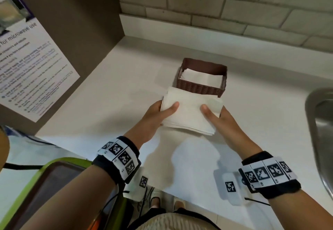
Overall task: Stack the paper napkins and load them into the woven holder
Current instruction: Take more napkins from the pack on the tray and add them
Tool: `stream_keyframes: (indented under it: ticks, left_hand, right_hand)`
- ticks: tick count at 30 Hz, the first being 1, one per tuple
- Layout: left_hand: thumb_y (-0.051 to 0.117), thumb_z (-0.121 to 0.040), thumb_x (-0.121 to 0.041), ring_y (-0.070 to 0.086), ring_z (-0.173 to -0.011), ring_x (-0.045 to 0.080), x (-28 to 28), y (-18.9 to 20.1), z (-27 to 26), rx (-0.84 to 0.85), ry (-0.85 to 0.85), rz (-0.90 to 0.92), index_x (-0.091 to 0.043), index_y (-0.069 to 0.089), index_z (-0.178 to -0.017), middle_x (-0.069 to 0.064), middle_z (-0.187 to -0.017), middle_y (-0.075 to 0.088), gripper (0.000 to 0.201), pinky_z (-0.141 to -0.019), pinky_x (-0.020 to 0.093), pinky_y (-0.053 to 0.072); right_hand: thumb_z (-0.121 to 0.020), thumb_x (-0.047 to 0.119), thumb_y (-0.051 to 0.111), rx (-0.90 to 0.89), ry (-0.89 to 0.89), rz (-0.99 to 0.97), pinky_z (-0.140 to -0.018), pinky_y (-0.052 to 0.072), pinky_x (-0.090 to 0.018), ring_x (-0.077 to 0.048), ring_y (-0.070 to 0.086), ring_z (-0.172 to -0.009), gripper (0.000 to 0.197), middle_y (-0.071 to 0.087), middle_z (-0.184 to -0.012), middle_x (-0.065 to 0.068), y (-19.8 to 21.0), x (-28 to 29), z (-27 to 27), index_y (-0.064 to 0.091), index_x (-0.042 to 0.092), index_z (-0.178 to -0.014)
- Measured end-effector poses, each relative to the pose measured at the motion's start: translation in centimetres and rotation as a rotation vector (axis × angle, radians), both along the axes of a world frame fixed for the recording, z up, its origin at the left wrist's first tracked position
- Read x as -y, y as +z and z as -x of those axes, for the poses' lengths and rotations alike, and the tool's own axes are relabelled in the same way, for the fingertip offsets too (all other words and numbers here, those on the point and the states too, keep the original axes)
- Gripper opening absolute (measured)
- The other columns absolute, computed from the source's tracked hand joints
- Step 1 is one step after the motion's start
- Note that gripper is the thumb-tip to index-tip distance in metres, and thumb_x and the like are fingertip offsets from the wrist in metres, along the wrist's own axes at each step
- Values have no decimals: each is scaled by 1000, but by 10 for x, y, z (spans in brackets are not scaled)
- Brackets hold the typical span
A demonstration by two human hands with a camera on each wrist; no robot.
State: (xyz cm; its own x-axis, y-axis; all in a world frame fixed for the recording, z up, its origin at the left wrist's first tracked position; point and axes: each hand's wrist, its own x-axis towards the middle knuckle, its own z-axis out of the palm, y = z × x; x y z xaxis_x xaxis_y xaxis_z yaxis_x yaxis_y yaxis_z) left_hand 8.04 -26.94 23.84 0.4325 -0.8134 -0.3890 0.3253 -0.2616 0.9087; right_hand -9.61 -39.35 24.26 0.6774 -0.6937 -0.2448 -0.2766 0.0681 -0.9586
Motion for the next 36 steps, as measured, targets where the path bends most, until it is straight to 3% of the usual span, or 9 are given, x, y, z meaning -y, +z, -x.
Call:
stream_keyframes:
  ticks: [8, 13, 16, 19, 23, 26, 28, 31, 36]
  left_hand:
    - [55, -90, -55, 66, -117, 23, 5, 16, -3, -453, 200, 218, -16, 56, -134, 7, -128, 69, 59, -102, 44, 49]
    - [76, -83, -27, 67, -114, 34, 15, 13, 3, -213, 254, 295, -5, 62, -125, 19, -124, 68, 50, -97, 54, 51]
    - [78, -80, -21, 68, -113, 33, 14, 11, -4, -170, 251, 286, -7, 63, -125, 17, -122, 70, 49, -98, 56, 51]
    - [79, -77, -20, 69, -111, 31, 15, 9, -5, -113, 184, 240, -13, 63, -123, 13, -120, 71, 50, -97, 55, 52]
    - [74, -85, -12, 72, -101, 24, 21, 18, 12, -75, 129, 194, -25, 63, -108, 6, -109, 74, 28, -94, 47, 56]
    - [68, -90, -14, 72, -104, 28, 25, 25, 21, -106, 110, 180, -18, 65, -118, 13, -114, 74, 28, -90, 43, 58]
    - [68, -91, -18, 73, -99, 27, 28, 27, 23, -106, 143, 150, -18, 67, -114, 10, -109, 75, 23, -86, 40, 59]
    - [71, -88, -29, 74, -90, 23, 31, 31, 21, -123, 220, 91, -23, 70, -100, 3, -97, 77, 13, -79, 37, 61]
    - [67, -90, -35, 71, -89, 23, 42, 43, 12, -293, 468, 128, -13, 66, -114, 8, -104, 74, 32, -75, 39, 61]
  right_hand:
    - [-99, 33, 50, 350, -208, -364, -99, 51, -36, -15, 63, -120, 40, 67, -130, 3, 20, -28, -27, 51, 22, -138]
    - [-90, 16, 66, 231, -22, -413, -88, 57, -34, -21, 68, -113, 43, 70, -124, -6, 20, -42, -31, 56, 11, -132]
    - [-75, 38, 79, 189, -78, -395, -80, 57, -30, -16, 70, -101, 72, 72, -114, -4, 27, -28, -28, 51, 8, -133]
    - [-87, 51, 60, 166, -29, -312, -69, 52, -21, -11, 68, -81, 51, 73, -97, -2, 40, -14, -33, 65, 12, -120]
    - [-87, 56, 56, 9, -92, -224, -80, 55, -30, -17, 68, -101, 57, 69, -118, -1, 43, -17, -49, 54, 16, -128]
    - [-99, 43, 45, -47, -116, -102, -68, 44, -17, 3, 57, -84, 14, 61, -95, 16, 44, -24, -55, 55, 34, -95]
    - [-101, 39, 41, -57, -99, -47, -68, 45, -16, 5, 56, -80, 22, 59, -87, 18, 49, -25, -56, 51, 37, -82]
    - [-96, 45, 51, -82, -95, -26, -83, 55, -29, -10, 66, -92, 11, 68, -102, 7, 51, -23, -54, 57, 36, -95]
    - [-71, 44, 80, -64, -40, -131, -92, 57, -41, -18, 69, -106, 61, 72, -116, 2, 50, -12, -45, 60, 20, -123]
